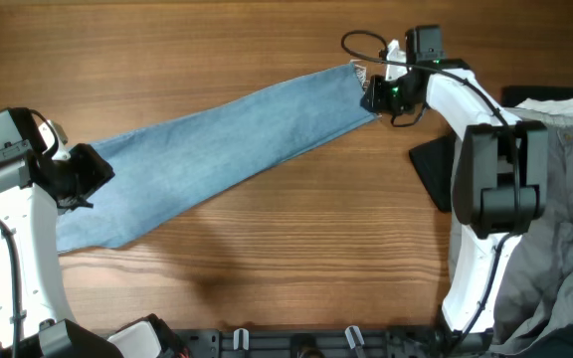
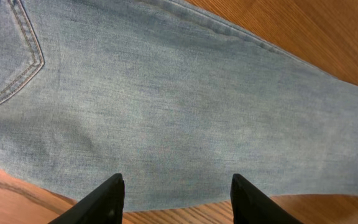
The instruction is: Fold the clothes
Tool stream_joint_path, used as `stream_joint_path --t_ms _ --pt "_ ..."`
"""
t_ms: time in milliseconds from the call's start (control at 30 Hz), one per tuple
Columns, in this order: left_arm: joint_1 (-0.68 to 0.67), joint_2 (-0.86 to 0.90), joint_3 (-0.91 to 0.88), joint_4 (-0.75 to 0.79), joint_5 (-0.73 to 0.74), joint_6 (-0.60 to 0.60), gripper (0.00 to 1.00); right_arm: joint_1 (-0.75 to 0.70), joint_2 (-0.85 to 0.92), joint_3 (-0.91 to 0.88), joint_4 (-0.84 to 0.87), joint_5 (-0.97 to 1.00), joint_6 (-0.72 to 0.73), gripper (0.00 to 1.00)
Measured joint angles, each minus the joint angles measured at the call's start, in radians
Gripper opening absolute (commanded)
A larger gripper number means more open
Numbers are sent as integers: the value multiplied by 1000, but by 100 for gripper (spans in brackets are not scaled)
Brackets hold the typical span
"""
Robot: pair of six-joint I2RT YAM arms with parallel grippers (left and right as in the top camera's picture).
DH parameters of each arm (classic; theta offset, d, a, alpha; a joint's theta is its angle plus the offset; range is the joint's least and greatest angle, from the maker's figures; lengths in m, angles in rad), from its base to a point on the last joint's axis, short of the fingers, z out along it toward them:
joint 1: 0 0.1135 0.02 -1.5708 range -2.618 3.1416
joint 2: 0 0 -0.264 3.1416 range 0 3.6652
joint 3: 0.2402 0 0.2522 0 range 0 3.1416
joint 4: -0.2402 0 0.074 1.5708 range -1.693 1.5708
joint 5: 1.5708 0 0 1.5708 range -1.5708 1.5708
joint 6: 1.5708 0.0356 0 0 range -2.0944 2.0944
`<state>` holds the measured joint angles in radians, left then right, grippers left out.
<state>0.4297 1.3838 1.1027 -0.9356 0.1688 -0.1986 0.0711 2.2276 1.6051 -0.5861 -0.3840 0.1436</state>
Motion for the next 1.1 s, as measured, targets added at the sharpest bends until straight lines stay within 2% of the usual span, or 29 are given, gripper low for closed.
stream_joint_path --t_ms 67,167,267,300,467,667,767,833,900,1000,1100 --pt "0 0 0 0 0 0 55 0 0 0 0 0 -2 35" --pt "0 0 0 0 0 0 55 0 0 -2 6 0 -11 33" --pt "0 0 0 0 0 0 55 0 0 -24 32 9 -21 7" --pt "0 0 0 -1 0 0 56 -1 0 -26 34 13 -20 4" --pt "0 0 0 -4 0 0 56 -6 -6 -27 6 18 -29 4" --pt "0 0 0 -3 0 0 57 -32 -106 -30 -79 20 -29 4" --pt "0 0 0 -3 0 0 57 -37 -135 -30 -109 64 -31 48" --pt "0 0 0 -3 0 0 58 -41 -135 -32 -127 123 -34 63" --pt "0 0 0 -3 0 0 60 -49 -135 -33 -132 161 -34 68" --pt "0 0 0 -3 0 0 61 -78 -135 -33 -132 171 -36 68" --pt "0 0 0 -3 0 0 61 -112 -135 -33 -132 87 -60 68"
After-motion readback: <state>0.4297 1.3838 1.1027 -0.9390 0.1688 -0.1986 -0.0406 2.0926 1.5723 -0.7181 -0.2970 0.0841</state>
